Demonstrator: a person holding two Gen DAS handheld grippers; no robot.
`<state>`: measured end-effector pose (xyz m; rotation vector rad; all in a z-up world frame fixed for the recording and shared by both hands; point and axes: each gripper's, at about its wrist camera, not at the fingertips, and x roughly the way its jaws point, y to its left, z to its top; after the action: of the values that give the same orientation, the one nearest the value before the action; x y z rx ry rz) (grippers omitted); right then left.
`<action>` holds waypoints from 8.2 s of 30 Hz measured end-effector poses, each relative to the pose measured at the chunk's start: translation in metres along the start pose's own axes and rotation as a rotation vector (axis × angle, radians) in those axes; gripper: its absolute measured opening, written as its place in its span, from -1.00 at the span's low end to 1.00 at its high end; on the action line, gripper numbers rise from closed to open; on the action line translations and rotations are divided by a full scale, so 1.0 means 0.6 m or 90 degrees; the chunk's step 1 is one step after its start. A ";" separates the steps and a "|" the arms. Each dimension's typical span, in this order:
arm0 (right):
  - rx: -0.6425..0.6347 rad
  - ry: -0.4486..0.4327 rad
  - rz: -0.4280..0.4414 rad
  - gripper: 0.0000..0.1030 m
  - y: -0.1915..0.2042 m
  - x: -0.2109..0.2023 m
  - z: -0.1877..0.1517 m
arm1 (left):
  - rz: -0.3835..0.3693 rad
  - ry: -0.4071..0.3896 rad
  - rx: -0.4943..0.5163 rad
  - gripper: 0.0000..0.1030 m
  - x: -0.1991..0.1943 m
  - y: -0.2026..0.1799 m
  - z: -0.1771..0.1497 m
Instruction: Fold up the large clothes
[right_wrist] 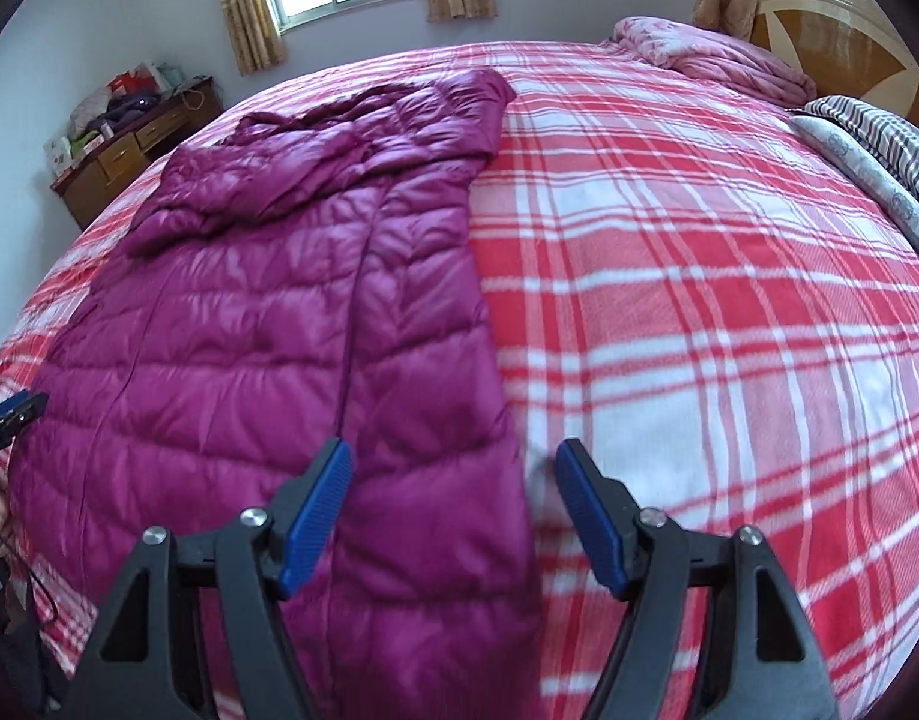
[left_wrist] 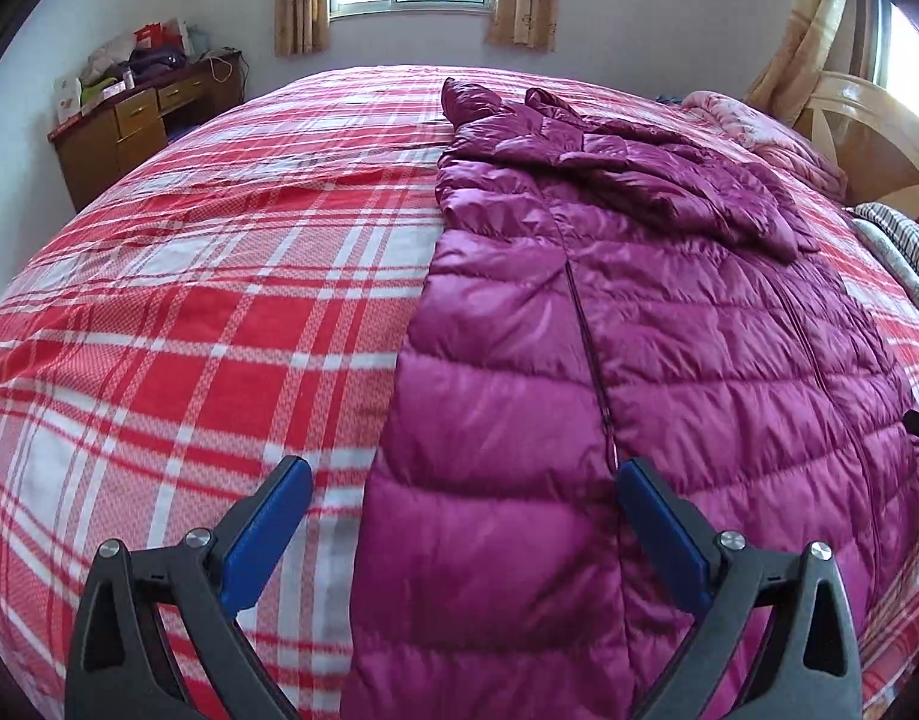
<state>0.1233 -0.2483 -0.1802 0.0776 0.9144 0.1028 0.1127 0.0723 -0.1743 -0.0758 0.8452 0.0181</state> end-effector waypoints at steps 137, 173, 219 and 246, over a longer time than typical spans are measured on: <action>0.102 -0.203 0.045 0.96 0.026 -0.001 0.326 | 0.082 -0.179 0.166 0.74 0.059 -0.129 0.209; -0.038 -0.048 -0.022 0.18 0.167 0.196 0.288 | 0.056 -0.036 0.066 0.85 0.221 -0.153 0.273; -0.052 -0.069 0.011 0.25 0.210 0.131 0.265 | 0.090 0.002 0.086 0.94 0.252 -0.159 0.269; -0.136 -0.040 -0.063 0.29 0.273 0.181 0.216 | 0.081 0.004 0.078 0.95 0.249 -0.156 0.268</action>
<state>0.2828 -0.0755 -0.1687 -0.1620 0.8378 0.1045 0.3362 -0.0113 -0.1741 0.0929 0.8545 0.0852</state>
